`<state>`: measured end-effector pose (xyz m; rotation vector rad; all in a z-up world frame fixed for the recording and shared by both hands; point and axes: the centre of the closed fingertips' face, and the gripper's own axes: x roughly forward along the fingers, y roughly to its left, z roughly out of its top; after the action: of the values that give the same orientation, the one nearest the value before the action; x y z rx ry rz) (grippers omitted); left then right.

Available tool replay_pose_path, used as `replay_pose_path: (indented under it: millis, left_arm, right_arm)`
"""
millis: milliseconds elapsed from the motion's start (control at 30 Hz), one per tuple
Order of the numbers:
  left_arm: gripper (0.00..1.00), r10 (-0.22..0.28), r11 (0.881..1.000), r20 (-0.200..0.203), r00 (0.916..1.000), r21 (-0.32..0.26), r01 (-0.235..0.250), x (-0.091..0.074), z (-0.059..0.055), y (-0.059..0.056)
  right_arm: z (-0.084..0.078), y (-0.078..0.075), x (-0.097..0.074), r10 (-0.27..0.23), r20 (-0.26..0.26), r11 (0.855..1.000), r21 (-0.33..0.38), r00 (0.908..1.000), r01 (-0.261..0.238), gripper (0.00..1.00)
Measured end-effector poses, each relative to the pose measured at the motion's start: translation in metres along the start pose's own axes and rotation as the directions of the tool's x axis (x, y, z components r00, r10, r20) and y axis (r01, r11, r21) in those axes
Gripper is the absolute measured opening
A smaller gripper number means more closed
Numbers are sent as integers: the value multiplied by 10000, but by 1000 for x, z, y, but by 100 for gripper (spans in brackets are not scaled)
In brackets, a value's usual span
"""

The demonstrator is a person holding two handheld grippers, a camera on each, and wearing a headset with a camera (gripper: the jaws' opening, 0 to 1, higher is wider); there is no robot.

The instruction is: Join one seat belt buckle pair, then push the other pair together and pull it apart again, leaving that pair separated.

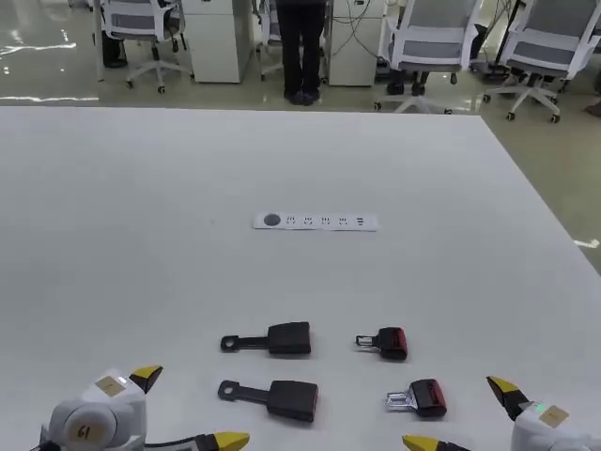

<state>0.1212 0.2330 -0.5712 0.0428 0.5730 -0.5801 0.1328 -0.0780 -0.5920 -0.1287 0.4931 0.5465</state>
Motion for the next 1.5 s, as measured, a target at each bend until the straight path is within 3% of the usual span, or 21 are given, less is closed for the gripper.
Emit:
replay_pose_path:
  millis: [633,1500]
  left_arm:
    - [100,-120,9999,-155,9998,47,120,2,-4,0]
    - [100,-562,9983,-548,9969,92,568,25,-3,-10]
  right_arm:
    - [-1,4,-1,85,-63,10000,-5,9999,-85,95]
    - [-5,-5,14,146,-290,9998,106,9995,-143,93]
